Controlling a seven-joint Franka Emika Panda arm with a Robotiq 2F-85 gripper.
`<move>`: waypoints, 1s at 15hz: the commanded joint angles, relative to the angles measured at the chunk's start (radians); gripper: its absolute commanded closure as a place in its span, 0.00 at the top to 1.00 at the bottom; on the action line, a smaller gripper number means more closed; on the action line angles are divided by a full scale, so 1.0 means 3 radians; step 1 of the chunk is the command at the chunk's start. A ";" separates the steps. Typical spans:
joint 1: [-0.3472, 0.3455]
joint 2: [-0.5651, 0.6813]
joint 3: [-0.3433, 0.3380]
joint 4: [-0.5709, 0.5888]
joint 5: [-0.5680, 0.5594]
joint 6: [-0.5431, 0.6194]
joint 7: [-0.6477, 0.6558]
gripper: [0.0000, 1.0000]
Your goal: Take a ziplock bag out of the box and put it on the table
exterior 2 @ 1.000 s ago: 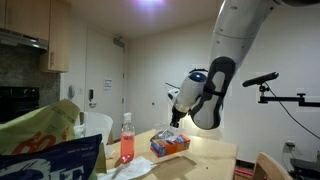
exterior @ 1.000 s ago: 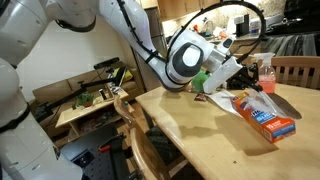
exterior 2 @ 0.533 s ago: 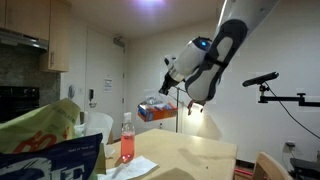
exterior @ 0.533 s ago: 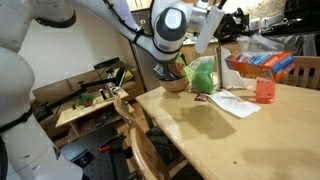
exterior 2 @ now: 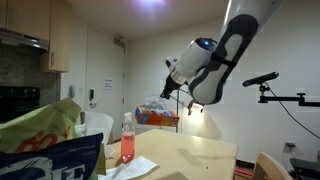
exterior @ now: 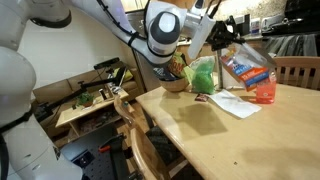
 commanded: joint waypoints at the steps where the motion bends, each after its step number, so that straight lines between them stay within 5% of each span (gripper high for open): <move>1: -0.0626 0.0063 0.0506 0.0112 -0.0184 -0.0093 0.0099 0.00; 4: -0.1065 0.0206 0.0889 0.0284 -0.0231 -0.0277 0.0079 0.00; 8: -0.1364 0.0283 0.1128 0.0465 -0.0300 -0.0450 0.0068 0.00; 10: -0.1310 0.0294 0.1090 0.0426 -0.0300 -0.0378 0.0088 0.00; 12: -0.0994 0.0250 0.0825 0.0167 -0.0209 -0.0013 0.0087 0.00; 13: -0.1236 0.0350 0.1019 0.0376 -0.0251 -0.0197 0.0070 0.00; 15: -0.1201 0.0348 0.0995 0.0357 -0.0245 -0.0174 0.0064 0.01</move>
